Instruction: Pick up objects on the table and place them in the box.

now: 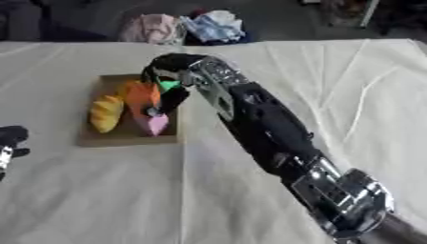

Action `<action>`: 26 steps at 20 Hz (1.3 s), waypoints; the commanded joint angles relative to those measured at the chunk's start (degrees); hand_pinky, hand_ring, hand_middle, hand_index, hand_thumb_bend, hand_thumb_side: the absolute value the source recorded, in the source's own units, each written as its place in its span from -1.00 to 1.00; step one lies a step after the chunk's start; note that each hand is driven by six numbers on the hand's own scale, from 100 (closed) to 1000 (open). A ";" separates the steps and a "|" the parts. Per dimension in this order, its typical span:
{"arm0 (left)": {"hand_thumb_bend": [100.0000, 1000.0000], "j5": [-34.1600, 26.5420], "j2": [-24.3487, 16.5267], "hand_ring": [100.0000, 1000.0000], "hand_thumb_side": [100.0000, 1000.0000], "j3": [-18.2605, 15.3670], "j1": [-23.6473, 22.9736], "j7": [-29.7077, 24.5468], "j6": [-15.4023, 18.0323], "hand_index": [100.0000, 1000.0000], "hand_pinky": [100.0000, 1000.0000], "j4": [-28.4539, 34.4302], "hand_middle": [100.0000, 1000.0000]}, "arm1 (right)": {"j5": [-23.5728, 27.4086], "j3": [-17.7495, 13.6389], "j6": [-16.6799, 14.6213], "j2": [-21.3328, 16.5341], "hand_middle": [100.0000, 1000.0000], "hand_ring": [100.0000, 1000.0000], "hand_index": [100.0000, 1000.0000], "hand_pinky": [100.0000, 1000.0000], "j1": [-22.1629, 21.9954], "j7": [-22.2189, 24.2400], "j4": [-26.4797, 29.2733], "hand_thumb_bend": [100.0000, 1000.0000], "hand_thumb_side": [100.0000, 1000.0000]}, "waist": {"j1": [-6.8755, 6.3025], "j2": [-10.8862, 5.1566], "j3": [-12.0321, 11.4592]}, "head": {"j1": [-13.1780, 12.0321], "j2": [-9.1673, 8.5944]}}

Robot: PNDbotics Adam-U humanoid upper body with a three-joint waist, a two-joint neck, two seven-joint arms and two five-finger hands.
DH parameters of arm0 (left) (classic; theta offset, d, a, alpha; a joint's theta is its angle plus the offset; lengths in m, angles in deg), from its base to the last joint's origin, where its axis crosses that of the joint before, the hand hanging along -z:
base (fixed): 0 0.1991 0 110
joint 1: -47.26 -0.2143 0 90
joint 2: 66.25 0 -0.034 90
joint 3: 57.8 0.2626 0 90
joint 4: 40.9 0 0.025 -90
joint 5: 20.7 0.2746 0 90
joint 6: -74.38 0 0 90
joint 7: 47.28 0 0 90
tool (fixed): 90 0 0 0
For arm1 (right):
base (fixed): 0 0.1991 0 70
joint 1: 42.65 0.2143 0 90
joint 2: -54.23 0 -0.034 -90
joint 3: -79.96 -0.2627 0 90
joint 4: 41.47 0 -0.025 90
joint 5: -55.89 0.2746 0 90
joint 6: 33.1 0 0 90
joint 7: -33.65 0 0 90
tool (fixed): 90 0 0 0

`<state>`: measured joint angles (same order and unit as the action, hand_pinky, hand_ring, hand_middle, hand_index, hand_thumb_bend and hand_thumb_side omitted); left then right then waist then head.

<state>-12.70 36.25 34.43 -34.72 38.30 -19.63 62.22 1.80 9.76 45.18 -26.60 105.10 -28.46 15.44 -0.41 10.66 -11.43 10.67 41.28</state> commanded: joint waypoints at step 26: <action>-0.87 0.25 -0.82 0.60 0.08 -1.20 -0.19 0.78 0.03 0.44 0.44 0.75 0.36 | 24.98 -9.45 8.16 -18.04 0.43 0.45 0.83 0.41 -11.73 -7.64 30.66 -0.58 -0.16 | 0.57 -1.79 3.40 | -3.35 -0.16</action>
<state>-12.63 36.20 33.70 -35.18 38.81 -19.65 62.22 24.40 2.05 52.47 -42.05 92.47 -34.15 42.61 -0.41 10.59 -7.92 7.67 41.28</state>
